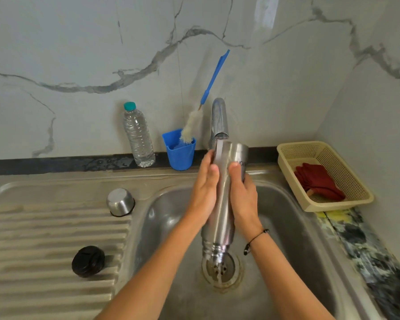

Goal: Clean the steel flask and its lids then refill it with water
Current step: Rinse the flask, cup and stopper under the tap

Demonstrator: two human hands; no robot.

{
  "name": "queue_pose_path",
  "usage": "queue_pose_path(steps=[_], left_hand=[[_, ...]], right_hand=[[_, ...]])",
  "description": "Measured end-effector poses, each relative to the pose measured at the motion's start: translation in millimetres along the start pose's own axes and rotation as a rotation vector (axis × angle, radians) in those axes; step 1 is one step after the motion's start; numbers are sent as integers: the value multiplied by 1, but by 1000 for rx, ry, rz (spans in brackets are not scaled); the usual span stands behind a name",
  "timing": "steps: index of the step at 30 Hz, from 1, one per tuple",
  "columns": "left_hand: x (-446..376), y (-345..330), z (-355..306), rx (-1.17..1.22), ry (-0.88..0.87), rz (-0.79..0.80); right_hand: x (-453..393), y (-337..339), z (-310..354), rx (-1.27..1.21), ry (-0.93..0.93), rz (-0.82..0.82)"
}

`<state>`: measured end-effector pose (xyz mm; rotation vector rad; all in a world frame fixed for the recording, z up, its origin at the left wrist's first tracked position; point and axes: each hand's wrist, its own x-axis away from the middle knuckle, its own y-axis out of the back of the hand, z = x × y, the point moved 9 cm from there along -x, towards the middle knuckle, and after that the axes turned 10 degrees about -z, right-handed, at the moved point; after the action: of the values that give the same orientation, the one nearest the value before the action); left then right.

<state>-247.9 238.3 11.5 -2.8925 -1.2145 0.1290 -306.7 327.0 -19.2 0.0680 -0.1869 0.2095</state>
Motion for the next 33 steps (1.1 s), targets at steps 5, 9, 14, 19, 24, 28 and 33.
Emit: queue_pose_path(steps=[5, 9, 14, 19, 24, 28, 33], left_hand=[[32, 9, 24, -413, -320, -42], [45, -8, 26, -818, -737, -57], [16, -21, 11, -927, -695, -204], [-19, -23, 28, -585, -208, -229], [-33, -22, 52, -448, 195, -63], [-21, -22, 46, -173, 456, 266], [-19, -16, 35, -198, 471, 319]], right_hand=[[-23, -4, -3, -314, -270, -39], [-40, 2, 9, -454, -346, -121], [-59, 8, 33, -477, -248, -189], [-75, 13, 62, -466, -117, -262], [-82, 15, 68, -422, -103, -289], [-85, 5, 63, -465, -162, -134], [-87, -8, 57, -472, -180, -82]])
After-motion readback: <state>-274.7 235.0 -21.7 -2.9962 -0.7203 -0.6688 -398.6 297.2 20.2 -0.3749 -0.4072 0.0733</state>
